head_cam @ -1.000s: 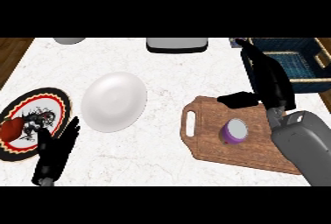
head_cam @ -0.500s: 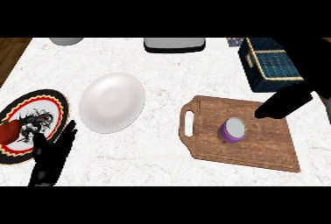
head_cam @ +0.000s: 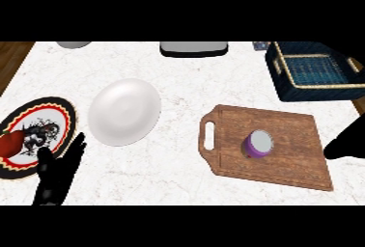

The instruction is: Pick the can from the cutting board and place it in the basket

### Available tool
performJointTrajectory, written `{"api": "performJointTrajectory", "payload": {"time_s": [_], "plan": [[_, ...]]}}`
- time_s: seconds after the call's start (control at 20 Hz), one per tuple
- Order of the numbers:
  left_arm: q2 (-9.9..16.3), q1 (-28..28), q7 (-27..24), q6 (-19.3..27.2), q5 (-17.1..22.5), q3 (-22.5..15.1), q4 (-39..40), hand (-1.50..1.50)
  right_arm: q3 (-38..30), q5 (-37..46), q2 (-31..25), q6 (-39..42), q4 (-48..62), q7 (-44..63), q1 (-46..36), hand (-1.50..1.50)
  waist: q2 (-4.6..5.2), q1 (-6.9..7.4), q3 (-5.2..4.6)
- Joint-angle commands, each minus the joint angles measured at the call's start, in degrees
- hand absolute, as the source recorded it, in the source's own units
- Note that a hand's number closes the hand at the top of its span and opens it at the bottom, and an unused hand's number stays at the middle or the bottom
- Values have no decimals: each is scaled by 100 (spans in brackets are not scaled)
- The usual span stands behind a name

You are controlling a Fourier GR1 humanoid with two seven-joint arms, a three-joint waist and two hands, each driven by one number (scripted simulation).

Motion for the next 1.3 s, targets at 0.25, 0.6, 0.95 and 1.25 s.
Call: {"api": "performJointTrajectory", "payload": {"time_s": [0.25, 0.6, 0.95, 1.25], "plan": [[-4, 15, 332, -103, 7, 23, 127, 0, -46, -461, -351, -223, -834, 1059, 508, -150, 84, 106, -18], [-84, 101, 287, -277, 18, -34, 174, 0, 531, 705, 268, -843, -815, 730, 996, -150, 107, 173, -19], [-240, 136, 323, -119, -213, -153, 78, 0, 985, 1418, 666, -719, -378, 545, 1262, -150, 111, 204, -18], [-109, -90, 391, -326, -91, 102, 169, 0, 1110, 2058, 1024, -884, -229, 162, 1834, -150, 110, 166, -16]]}}
